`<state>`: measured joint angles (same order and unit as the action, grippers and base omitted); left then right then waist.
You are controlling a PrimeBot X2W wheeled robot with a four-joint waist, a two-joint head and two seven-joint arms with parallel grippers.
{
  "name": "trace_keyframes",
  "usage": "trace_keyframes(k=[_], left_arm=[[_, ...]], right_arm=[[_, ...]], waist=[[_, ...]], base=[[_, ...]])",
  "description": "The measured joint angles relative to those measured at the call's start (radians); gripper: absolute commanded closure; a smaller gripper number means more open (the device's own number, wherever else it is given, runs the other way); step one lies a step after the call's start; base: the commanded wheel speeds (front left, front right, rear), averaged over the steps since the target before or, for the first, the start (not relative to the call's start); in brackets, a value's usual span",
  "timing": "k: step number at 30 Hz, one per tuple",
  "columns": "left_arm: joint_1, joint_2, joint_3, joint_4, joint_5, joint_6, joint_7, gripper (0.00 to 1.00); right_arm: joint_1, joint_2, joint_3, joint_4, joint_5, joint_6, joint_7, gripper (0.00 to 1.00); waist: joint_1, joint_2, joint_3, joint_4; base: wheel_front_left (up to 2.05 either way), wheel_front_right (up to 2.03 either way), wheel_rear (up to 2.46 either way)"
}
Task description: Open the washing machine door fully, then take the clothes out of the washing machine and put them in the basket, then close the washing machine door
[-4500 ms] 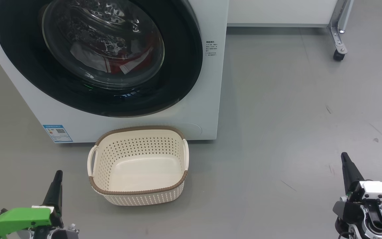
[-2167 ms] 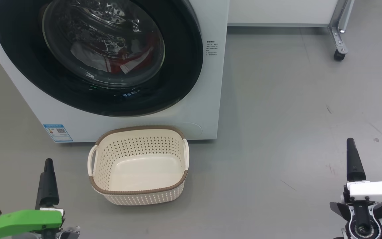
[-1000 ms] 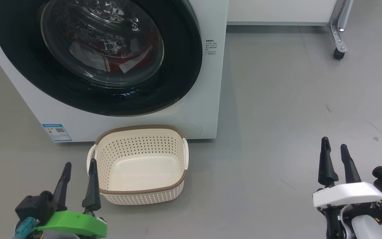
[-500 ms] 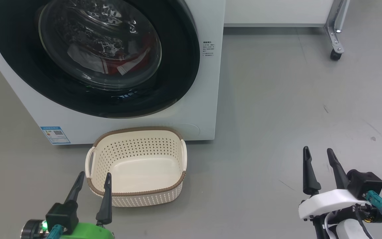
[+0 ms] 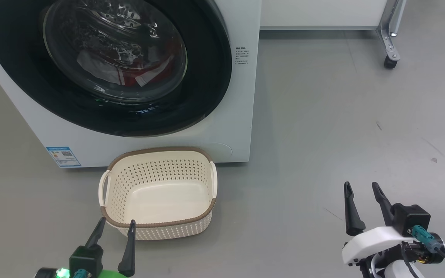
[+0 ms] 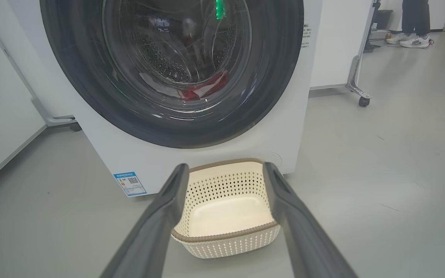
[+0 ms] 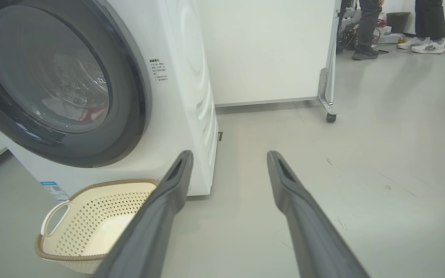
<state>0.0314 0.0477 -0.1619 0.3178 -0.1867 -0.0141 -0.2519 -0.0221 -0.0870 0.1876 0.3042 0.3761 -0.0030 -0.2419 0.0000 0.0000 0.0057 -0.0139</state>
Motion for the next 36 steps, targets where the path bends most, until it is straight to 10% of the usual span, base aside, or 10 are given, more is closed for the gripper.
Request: trace_keyframes(k=[36], left_arm=[[-0.018,-0.002,0.035,0.015,-0.03,0.045,0.0,0.0]], right_arm=[[-0.048,0.013,-0.004,0.047,0.011,-0.01,0.0,0.0]], waist=[[0.0,0.0,0.016,0.005]], base=[[0.0,0.0,0.0]])
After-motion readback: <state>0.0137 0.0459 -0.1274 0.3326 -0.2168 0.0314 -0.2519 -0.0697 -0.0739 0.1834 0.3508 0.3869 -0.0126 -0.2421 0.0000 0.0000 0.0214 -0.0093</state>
